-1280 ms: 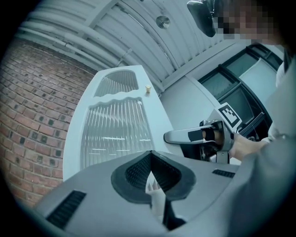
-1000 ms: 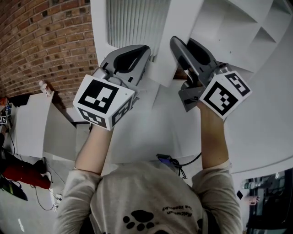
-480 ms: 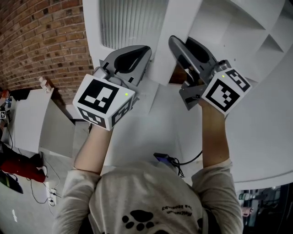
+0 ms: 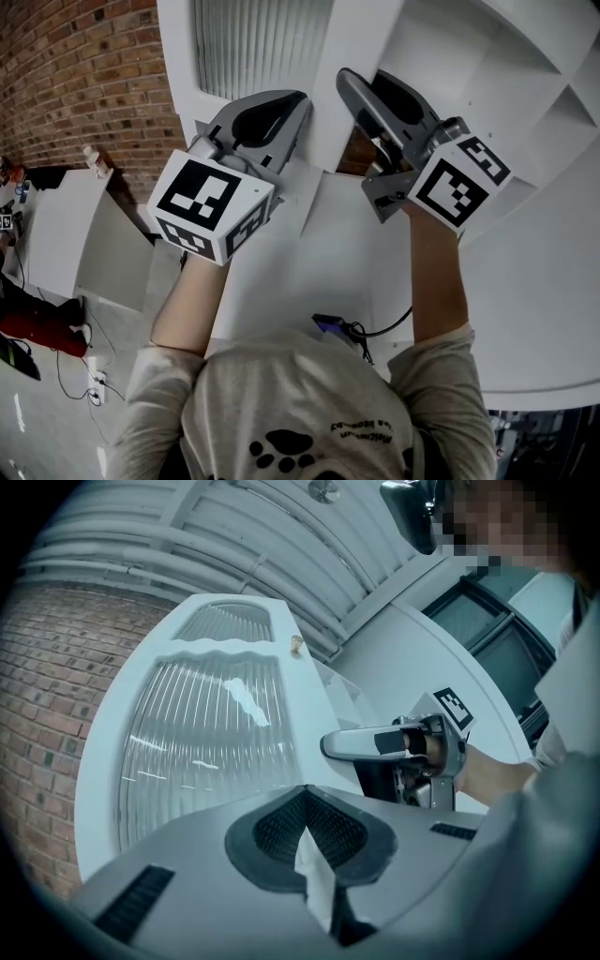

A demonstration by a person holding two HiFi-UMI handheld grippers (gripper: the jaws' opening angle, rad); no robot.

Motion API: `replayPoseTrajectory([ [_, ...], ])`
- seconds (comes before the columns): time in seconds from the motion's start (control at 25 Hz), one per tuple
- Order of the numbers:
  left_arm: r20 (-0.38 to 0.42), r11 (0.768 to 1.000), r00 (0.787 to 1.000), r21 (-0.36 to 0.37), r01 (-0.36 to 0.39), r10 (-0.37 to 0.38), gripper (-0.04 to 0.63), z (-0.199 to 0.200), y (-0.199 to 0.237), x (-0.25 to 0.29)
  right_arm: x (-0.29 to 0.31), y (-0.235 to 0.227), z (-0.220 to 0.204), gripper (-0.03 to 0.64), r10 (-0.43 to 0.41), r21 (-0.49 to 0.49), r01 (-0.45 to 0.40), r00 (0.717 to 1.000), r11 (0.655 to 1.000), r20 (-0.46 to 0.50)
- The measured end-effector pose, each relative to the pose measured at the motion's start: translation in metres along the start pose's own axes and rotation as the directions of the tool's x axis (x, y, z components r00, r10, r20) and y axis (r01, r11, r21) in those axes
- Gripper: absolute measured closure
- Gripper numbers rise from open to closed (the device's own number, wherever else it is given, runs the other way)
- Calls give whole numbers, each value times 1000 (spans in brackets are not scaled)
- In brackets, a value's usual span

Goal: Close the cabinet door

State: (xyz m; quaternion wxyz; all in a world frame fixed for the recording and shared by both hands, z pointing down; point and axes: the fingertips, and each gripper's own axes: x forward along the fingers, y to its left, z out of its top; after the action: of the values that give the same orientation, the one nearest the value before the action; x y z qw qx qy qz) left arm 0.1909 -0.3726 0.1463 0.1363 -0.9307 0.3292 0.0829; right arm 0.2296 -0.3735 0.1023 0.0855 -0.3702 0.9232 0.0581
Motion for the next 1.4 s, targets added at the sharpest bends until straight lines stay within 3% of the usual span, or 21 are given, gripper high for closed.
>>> replayPoseTrajectory([
  [0.8,-37,985,984,-10,-175,174,588,0,13,22,27,-28,1,520,121,33,-120,993,992,-16],
  [1.4,-59,990,989,-28,-139,137,588,-14,20,33,32,-40,-7,517,156,50,-156,988,987,3],
])
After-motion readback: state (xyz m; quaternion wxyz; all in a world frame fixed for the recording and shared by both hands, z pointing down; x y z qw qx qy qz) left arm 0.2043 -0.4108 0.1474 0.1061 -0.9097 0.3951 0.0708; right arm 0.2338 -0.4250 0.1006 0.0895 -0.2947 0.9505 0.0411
